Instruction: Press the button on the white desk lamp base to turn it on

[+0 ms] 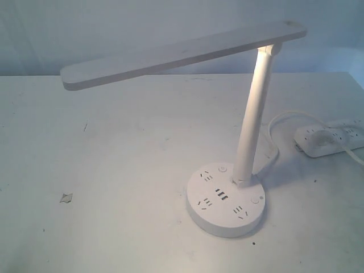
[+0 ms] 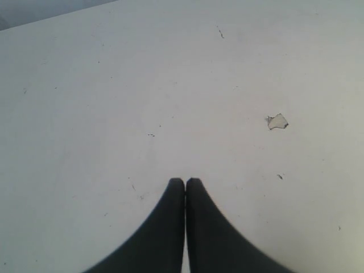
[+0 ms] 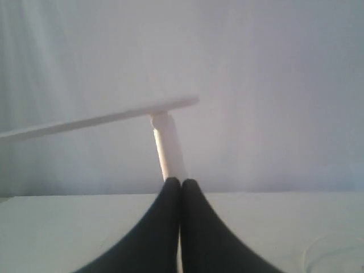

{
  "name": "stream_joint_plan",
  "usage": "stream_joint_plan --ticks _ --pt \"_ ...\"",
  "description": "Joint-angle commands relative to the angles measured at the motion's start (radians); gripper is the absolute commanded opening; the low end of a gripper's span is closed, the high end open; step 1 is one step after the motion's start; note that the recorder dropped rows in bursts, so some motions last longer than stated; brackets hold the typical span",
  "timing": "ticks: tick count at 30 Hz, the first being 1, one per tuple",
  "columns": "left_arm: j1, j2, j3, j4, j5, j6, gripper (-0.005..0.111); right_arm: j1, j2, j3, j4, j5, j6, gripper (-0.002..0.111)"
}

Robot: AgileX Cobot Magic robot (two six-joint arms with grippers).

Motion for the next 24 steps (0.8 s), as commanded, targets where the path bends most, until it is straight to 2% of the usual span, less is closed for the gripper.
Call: stream_joint_plan --ticks 1,7,15,24 --pt "-0.009 -0.004 0.003 -0.006 -0.002 -0.001 0.0 0.002 -0.006 0.068 0.017 0.02 0.139 0.0" --pt "-0.009 -0.004 0.003 -0.006 -0.002 -0.001 0.0 0.002 -0.006 0.108 0.023 -0.115 0.333 0.0" --pt "-0.009 -0.004 0.003 -0.006 -0.002 -0.001 0.0 0.002 -0.006 0.108 0.023 -0.282 0.344 0.0" --pt "-0.009 -0.004 0.003 -0.006 -0.002 -0.001 0.0 0.002 -0.006 0.108 0.023 -0.312 0.344 0.0"
